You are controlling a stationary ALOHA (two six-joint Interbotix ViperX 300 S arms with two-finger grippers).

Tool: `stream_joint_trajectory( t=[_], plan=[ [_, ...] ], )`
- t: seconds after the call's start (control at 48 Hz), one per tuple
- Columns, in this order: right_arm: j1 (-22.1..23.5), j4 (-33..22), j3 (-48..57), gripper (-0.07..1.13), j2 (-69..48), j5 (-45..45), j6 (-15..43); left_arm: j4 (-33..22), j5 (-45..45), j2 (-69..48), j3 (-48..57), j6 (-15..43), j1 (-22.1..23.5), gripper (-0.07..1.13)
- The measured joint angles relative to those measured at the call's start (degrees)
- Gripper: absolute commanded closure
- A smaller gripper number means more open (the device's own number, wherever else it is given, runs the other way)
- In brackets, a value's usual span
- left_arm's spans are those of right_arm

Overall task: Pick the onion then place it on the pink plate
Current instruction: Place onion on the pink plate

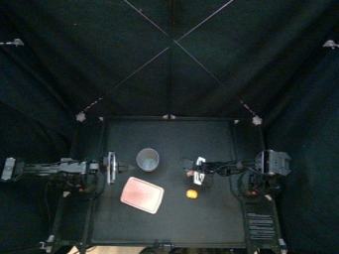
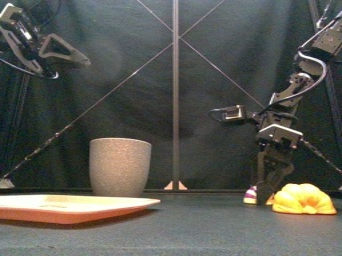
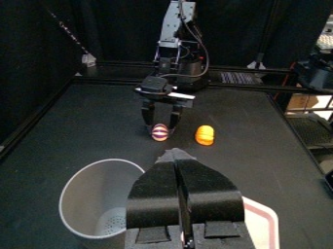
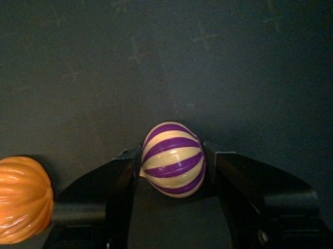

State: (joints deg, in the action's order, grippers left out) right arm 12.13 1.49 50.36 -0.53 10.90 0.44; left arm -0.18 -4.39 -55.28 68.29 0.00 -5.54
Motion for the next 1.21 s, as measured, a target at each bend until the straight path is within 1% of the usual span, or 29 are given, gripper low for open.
stream_joint_trajectory(
  t=[0.062,0.208,0.438,0.625,0.771,0.938,1.062,1.208],
  plan=[
    [-0.1,0.0,-0.2,0.34,0.0,0.0,0.0,0.1,0.0,0.0,0.0,-0.1,0.0,0.98],
    [-0.5,0.0,-1.4,0.34,0.1,0.4,0.0,0.0,0.0,0.0,-0.1,0.0,0.0,0.98],
    [-4.1,0.0,-7.9,0.34,-1.1,2.3,0.0,0.0,0.0,0.0,0.0,-0.1,-0.3,0.98],
    [-8.8,0.0,-15.0,0.34,-0.5,2.7,0.1,0.0,0.0,0.0,0.2,-0.1,-0.3,0.98],
    [-12.8,0.0,-21.5,0.34,3.3,2.7,0.1,0.0,0.0,0.0,0.2,-0.1,-0.4,0.98],
    [-16.1,0.3,-30.8,0.33,12.0,2.7,0.2,0.0,0.0,-0.1,0.9,-0.1,-0.9,0.98],
    [-17.4,0.8,-37.4,0.32,18.5,3.0,0.8,0.0,0.0,-0.1,1.4,0.2,-1.2,0.98],
    [-18.3,0.7,-44.3,0.26,25.0,3.2,0.8,0.0,0.0,-0.2,1.8,0.1,-1.5,0.98]
  ],
)
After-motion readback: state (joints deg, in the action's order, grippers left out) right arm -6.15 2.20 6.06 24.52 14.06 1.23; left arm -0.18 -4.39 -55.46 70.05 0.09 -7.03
